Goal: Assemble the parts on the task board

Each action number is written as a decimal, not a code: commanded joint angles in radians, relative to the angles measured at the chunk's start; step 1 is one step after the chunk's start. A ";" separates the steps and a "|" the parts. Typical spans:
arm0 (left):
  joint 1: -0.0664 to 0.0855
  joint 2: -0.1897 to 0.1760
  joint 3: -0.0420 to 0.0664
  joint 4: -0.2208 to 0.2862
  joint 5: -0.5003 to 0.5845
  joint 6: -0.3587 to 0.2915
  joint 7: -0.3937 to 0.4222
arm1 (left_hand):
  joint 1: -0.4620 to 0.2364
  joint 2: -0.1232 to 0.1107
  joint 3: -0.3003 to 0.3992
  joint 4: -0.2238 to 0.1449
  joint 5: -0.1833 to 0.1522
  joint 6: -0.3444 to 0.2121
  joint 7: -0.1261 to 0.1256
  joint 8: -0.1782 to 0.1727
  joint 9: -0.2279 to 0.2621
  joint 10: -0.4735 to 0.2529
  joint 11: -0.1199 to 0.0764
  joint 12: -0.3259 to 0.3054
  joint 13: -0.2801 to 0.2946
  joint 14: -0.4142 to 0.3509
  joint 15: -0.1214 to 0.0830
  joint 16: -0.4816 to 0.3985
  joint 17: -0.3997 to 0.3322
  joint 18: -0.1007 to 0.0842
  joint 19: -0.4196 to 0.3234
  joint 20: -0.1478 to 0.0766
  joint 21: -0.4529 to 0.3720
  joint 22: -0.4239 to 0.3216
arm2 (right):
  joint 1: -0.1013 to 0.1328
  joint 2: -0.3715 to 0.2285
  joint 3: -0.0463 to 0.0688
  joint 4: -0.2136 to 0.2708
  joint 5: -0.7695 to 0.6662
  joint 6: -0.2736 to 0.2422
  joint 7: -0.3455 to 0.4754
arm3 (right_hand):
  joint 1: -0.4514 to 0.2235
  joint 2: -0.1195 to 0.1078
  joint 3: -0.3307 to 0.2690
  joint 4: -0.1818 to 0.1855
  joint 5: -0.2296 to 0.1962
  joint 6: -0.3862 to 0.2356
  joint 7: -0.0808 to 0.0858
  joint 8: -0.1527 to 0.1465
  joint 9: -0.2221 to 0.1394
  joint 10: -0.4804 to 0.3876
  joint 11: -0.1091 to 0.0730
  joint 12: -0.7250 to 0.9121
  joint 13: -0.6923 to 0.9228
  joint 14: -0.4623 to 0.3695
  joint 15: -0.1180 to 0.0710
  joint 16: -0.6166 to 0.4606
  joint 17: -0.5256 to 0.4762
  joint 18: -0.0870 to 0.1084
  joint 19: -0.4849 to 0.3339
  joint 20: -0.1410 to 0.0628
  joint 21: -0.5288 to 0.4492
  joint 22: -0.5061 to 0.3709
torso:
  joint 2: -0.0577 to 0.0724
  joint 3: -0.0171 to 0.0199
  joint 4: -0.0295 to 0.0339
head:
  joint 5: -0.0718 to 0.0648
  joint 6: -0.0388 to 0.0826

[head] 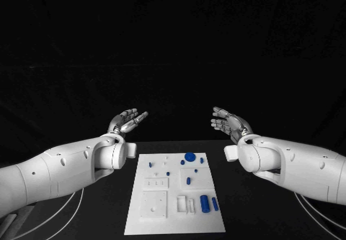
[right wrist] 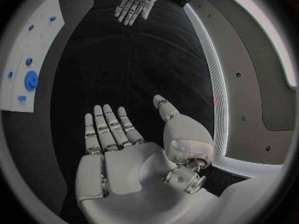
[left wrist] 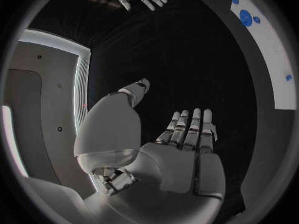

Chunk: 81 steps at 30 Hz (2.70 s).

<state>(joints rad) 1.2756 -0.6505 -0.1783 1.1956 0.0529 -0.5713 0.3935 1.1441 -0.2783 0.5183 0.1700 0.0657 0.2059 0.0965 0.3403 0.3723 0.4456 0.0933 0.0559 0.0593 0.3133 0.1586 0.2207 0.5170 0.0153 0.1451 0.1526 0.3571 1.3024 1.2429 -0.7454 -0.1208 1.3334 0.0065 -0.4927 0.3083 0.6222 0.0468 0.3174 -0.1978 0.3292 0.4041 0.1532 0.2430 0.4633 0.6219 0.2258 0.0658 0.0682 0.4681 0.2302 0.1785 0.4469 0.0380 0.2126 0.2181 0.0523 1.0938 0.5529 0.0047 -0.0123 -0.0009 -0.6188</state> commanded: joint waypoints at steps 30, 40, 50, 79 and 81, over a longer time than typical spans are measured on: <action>0.016 -0.086 -0.020 0.098 -0.021 0.239 -0.047 | 0.019 0.213 0.040 -0.424 0.057 0.541 0.093 0.083 0.021 0.643 0.049 0.112 0.030 0.715 -0.085 0.262 0.092 0.072 0.631 -0.161 0.227 -0.030 | 0.021 0.160 -0.034 -0.282 -1.139 0.169 -0.218 | 0.515 -0.177 0.365 -0.093 -0.108 0.436 0.018 0.125 -0.008 0.508 -0.121 0.077 0.044 0.912 -0.237 0.527 0.295 0.224 1.030 -0.176 0.362 0.225 | 0.056 -0.0089 0.0351 | -0.006 -0.012; 0.019 -0.151 -0.015 0.212 -0.032 0.255 -0.040 | -0.023 0.203 0.036 -0.434 0.042 0.544 0.094 0.068 0.015 0.656 0.052 0.096 0.029 0.719 -0.092 0.281 0.105 0.064 0.639 -0.176 0.242 -0.025 | 0.004 0.199 -0.033 -0.302 -1.438 0.164 -0.305 | 0.519 -0.197 0.362 -0.092 -0.112 0.449 0.012 0.099 -0.019 0.524 -0.120 0.028 0.037 0.883 -0.239 0.834 0.469 0.224 1.105 -0.259 0.645 0.242 | 0.096 -0.0114 0.0595 | -0.025 0.001; 0.023 -0.170 -0.014 0.265 -0.033 0.268 -0.034 | -0.075 0.187 -0.001 -0.438 0.017 0.540 0.098 0.054 0.012 0.703 0.035 0.101 0.038 0.713 -0.095 0.291 0.111 0.056 0.635 -0.186 0.248 -0.028 | -0.004 0.235 -0.033 -0.331 -1.573 0.109 -0.347 | 0.501 -0.226 0.359 -0.086 -0.135 0.431 -0.007 0.086 -0.024 0.521 -0.115 0.011 0.033 0.882 -0.234 0.861 0.450 0.224 1.103 -0.264 0.685 0.239 | 0.145 -0.0194 0.0820 | -0.040 0.025; 0.029 -0.175 -0.006 0.309 -0.037 0.276 -0.053 | -0.088 0.189 -0.007 -0.446 0.017 0.584 0.079 0.072 0.038 0.678 0.048 0.077 0.033 0.697 -0.089 0.286 0.107 0.053 0.622 -0.182 0.246 -0.037 | -0.038 0.288 -0.033 -0.401 -1.704 0.069 -0.423 | 0.514 -0.266 0.429 -0.059 -0.246 0.471 -0.005 0.094 -0.027 0.538 -0.117 0.006 0.034 0.872 -0.236 0.915 0.390 0.224 1.097 -0.261 0.724 0.235 | 0.247 -0.0359 0.1250 | -0.079 0.066; 0.029 -0.174 -0.006 0.309 -0.033 0.275 -0.054 | -0.089 0.189 -0.007 -0.445 0.017 0.584 0.079 0.072 0.038 0.677 0.048 0.076 0.033 0.697 -0.089 0.286 0.107 0.053 0.622 -0.182 0.246 -0.037 | -0.038 0.289 -0.033 -0.404 -1.704 0.067 -0.420 | 0.513 -0.268 0.431 -0.057 -0.247 0.472 -0.005 0.094 -0.027 0.538 -0.117 0.006 0.035 0.871 -0.236 0.917 0.387 0.224 1.096 -0.260 0.725 0.235 | 0.251 -0.0356 0.1252 | -0.081 0.069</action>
<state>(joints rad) 1.3028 -0.8261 -0.1860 1.5024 0.0215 -0.3145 0.3378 1.0657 -0.0869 0.5188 -0.2754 0.0880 0.7841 0.1748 0.4096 0.4093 1.1288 0.1410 0.1383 0.0937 1.0181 0.0680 0.5073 0.6260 0.0526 0.7717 -0.0288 0.6000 1.2667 1.2053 -0.4585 -0.1538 0.9310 -1.6690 -0.4127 -0.1018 1.1375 -0.2108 0.7441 -0.2538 0.0891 0.8675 0.1482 0.3330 0.4371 1.1528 0.1088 0.0732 0.1015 1.3447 -0.0067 1.0919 0.8352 0.2379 1.2634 0.0104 0.7705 1.3101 0.7934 -0.0307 0.1115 -0.0804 -0.5533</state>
